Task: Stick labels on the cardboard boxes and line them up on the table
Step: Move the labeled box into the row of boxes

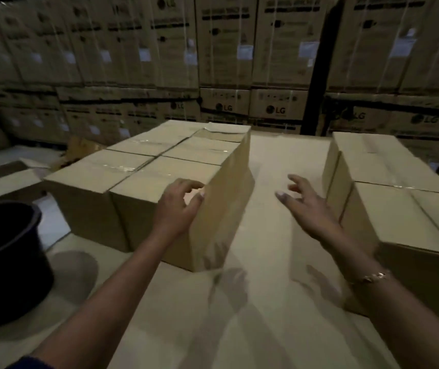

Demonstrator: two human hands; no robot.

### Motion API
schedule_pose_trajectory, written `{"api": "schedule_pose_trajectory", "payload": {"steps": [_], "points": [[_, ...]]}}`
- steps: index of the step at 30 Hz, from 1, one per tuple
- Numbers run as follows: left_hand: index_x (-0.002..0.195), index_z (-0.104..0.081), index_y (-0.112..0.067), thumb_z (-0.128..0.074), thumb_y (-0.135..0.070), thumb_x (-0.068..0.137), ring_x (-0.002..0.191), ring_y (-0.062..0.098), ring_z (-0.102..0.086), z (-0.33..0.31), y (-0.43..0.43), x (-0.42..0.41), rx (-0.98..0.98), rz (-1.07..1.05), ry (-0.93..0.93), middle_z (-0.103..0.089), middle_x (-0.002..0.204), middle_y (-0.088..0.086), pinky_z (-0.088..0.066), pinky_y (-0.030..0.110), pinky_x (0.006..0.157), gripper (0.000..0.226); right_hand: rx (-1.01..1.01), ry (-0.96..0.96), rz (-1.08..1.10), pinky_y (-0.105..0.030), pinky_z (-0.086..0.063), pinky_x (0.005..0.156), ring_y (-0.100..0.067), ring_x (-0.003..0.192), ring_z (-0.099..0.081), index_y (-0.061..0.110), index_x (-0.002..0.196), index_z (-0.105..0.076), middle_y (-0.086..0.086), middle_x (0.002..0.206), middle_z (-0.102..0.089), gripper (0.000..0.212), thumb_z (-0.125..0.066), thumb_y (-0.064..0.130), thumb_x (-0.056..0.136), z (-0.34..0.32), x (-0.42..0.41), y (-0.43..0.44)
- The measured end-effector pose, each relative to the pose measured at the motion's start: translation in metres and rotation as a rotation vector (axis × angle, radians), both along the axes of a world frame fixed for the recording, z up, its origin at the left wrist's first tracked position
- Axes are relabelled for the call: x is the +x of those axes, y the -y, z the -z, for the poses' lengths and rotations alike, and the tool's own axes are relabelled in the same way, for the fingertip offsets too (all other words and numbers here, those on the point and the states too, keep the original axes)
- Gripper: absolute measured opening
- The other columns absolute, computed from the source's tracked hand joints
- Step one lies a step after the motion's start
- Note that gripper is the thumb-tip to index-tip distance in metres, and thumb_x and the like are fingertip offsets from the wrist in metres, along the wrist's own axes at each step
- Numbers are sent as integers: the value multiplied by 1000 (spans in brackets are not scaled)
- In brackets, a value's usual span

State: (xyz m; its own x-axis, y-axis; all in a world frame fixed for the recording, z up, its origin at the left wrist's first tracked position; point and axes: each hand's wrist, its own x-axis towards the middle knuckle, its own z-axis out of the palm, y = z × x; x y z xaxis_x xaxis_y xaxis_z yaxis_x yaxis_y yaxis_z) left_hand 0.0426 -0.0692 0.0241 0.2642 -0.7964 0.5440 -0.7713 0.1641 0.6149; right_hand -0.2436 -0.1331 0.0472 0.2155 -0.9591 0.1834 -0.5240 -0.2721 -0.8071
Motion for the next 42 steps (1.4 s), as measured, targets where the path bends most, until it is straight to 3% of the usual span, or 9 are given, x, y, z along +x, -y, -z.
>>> {"api": "schedule_pose_trajectory", "payload": {"steps": [6, 11, 17, 20, 23, 31, 33, 37, 42], "points": [[114, -67, -31, -61, -36, 98, 111, 12, -54, 10, -5, 141, 69, -128, -44, -59, 121, -8, -55, 41, 88, 18, 215, -9, -82, -49, -33, 118, -34, 150, -32, 30, 163, -13, -4, 168, -24, 84, -45, 69, 96, 34, 198, 20], [126, -63, -29, -59, -41, 98, 129, 21, -44, 18, 9, 197, 202, -131, -28, -52, 138, 1, -47, 49, 102, 30, 303, -123, 66, -52, -44, 108, -42, 140, -44, 32, 162, 7, -16, 162, -35, 91, -39, 72, 94, 67, 262, 32], [150, -44, -36, -48, -52, 101, 143, 26, -33, 21, 26, 223, 339, -64, -88, -40, 155, 3, -36, 50, 112, 51, 319, 32, 113, -51, -63, 79, -38, 117, -61, 53, 157, -5, -11, 152, -47, 69, -40, 66, 98, 76, 237, 15], [154, -31, -46, -41, -63, 100, 148, 30, -31, 21, 32, 214, 402, 27, -147, -36, 161, -1, -29, 58, 117, 58, 349, 124, 98, -52, -62, 82, -31, 123, -58, 52, 157, -16, 0, 165, -30, 60, -40, 58, 103, 70, 220, 6], [155, -26, -49, -36, -65, 100, 145, 34, -37, 13, 30, 197, 425, -20, -61, -45, 155, 5, -31, 57, 116, 57, 343, 119, 104, -48, -63, 82, -24, 111, -62, 48, 159, -17, 1, 164, -32, 57, -38, 51, 106, 61, 205, -6], [154, -33, -44, -34, -55, 105, 139, 28, -45, 29, -39, 114, 472, 164, -67, -50, 152, 4, -40, 47, 109, 51, 275, -156, 262, -49, -61, 82, -32, 124, -54, 50, 155, -29, 2, 162, -35, 55, -38, 58, 101, 40, 118, -48], [154, -33, -45, -33, -58, 103, 138, 25, -46, 45, -60, 93, 468, 218, -67, -49, 152, 1, -41, 45, 107, 52, 281, -207, 288, -49, -60, 84, -34, 131, -50, 49, 156, -27, 1, 163, -35, 56, -38, 59, 102, 47, 94, -67], [154, -29, -49, -30, -61, 102, 135, 24, -47, 63, -97, 62, 452, 201, -19, -52, 147, 1, -41, 41, 104, 53, 251, -168, 345, -61, -42, 109, -37, 145, -38, 52, 157, -14, -3, 165, -31, 65, -37, 68, 99, 74, 60, -112], [151, -39, -47, -35, -56, 104, 132, 25, -49, 67, -108, 53, 414, 281, -90, -52, 147, 1, -44, 43, 103, 48, 214, -314, 349, -52, -40, 109, -36, 143, -42, 44, 161, -11, -4, 164, -35, 68, -31, 68, 100, 67, 51, -169]]}}
